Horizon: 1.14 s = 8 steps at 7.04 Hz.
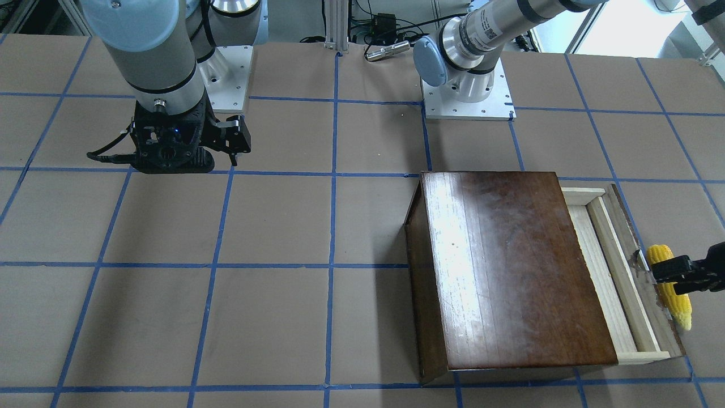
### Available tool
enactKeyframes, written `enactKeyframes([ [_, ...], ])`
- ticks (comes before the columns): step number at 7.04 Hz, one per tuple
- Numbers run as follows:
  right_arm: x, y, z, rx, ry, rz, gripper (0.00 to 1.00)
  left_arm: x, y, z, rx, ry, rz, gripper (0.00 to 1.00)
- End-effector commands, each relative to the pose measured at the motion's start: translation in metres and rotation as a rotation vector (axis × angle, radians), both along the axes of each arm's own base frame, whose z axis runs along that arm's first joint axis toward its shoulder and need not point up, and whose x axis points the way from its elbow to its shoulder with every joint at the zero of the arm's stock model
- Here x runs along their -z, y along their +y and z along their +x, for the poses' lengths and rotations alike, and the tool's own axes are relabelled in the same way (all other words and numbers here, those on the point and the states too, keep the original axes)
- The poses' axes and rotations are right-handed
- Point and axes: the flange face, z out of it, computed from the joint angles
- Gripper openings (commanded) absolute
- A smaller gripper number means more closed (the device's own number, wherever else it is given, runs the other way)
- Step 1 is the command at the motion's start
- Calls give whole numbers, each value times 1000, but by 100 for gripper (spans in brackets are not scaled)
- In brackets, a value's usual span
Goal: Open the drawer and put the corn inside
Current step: 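Pull the drawer open with the left gripper, away from the cabinet, then release the handle and lower the left gripper onto the yellow corn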
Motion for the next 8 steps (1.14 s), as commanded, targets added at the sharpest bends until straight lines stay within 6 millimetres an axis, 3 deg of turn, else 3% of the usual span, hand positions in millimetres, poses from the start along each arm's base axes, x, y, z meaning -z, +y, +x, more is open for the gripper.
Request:
enactKeyframes([
  [1,0,0,0,-1,0,0,100,-1,2,10,-7,-10,2,100],
  [2,0,0,0,-1,0,0,100,-3,2,10,-7,-12,-1,100],
  [4,0,0,0,0,0,0,100,-25,6,10,-12,-34,-24,100],
  [7,0,0,0,-1,0,0,100,-55,15,44,-34,-144,-16,100],
  [8,0,0,0,-1,0,0,100,-42,25,64,-64,-136,4,100],
])
